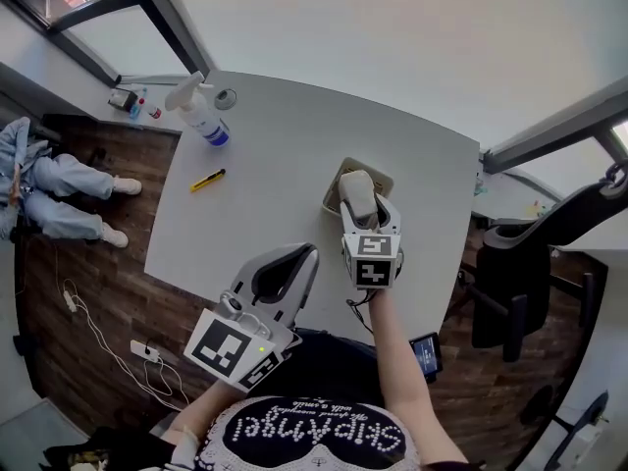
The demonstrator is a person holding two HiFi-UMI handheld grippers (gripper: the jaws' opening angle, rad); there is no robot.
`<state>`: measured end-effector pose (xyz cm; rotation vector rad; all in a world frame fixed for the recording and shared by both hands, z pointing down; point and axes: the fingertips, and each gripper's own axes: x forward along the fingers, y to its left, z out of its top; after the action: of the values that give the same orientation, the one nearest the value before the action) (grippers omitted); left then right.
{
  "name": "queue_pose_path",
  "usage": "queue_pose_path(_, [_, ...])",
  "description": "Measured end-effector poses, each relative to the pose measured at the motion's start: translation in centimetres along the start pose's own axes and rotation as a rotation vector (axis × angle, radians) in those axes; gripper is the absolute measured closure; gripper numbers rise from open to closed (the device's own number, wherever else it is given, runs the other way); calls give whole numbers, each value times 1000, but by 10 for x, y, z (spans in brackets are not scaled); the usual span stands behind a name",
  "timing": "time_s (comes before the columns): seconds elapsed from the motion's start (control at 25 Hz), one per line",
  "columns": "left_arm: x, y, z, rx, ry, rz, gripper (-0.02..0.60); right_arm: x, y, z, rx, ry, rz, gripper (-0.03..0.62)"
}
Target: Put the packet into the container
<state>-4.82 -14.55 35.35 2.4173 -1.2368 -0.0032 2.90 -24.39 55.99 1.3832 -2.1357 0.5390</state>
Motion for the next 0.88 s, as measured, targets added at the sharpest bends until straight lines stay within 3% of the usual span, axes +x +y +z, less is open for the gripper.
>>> queue_pose_path(0.88, [5,-7,-12,-11,21,-22,572,6,8,-3,-28,-2,21,335])
